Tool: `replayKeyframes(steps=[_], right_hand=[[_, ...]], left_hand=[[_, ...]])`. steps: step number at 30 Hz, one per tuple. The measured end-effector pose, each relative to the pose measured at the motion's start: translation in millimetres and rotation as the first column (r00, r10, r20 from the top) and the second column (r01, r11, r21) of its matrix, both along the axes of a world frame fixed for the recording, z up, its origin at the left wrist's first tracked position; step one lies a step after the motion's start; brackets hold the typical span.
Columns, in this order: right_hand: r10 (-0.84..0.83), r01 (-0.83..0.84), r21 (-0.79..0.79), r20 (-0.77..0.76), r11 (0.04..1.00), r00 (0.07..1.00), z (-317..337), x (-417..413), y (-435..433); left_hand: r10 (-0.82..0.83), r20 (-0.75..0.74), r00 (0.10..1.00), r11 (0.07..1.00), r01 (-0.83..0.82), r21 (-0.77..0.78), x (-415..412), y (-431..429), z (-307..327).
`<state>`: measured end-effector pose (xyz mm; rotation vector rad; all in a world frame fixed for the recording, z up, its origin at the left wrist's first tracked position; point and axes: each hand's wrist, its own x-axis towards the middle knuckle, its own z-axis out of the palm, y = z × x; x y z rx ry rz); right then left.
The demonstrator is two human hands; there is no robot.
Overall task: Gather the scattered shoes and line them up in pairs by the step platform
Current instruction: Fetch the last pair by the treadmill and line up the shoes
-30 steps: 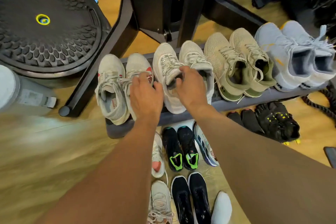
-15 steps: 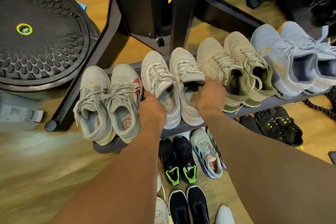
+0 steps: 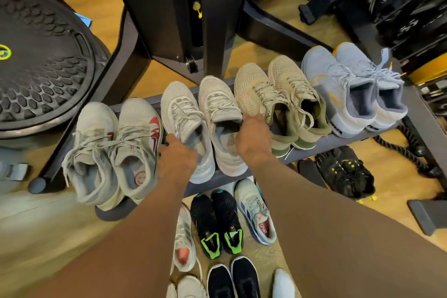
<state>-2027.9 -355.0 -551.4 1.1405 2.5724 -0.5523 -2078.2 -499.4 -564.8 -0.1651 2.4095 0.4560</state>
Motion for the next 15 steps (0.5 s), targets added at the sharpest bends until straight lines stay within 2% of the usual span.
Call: replayKeyframes(steps=[2, 4, 6, 8, 10, 11, 13, 15], right_hand=[[0.014, -0.016, -0.052, -0.034, 0.999, 0.999, 0, 3, 4], [0.062, -0.074, -0.106, -0.111, 0.992, 0.992, 1, 7, 14], [0.101, -0.133, -0.148, -0.202, 0.98, 0.974, 6, 17, 28], [0.115, -0.167, -0.148, -0.309, 0.975, 0.944, 14, 25, 47], [0.106, -0.157, -0.107, -0.38, 0.982, 0.919, 23, 35, 72], [0.106, -0.153, -0.084, -0.408, 0.985, 0.907, 26, 40, 86], [0.096, -0.137, -0.065, -0.431, 0.988, 0.897, 31, 53, 113], [0.109, -0.127, -0.014, -0.43, 0.992, 0.896, 31, 64, 138]], left_hand=[[-0.018, -0.088, 0.996, 0.996, 0.01, -0.092, 4, 8, 9], [-0.019, -0.304, 0.952, 0.992, -0.019, -0.123, 12, 24, 20], [-0.011, -0.488, 0.873, 0.998, -0.023, -0.062, 24, 51, 34], [-0.03, -0.595, 0.803, 1.0, 0.023, -0.019, 37, 82, 44], [-0.091, -0.597, 0.797, 0.99, 0.136, 0.032, 54, 118, 49], [-0.089, -0.559, 0.825, 0.981, 0.169, 0.093, 61, 134, 48], [-0.052, -0.431, 0.901, 0.967, 0.153, 0.203, 74, 163, 44], [-0.041, -0.335, 0.941, 0.973, 0.114, 0.199, 84, 183, 35]])
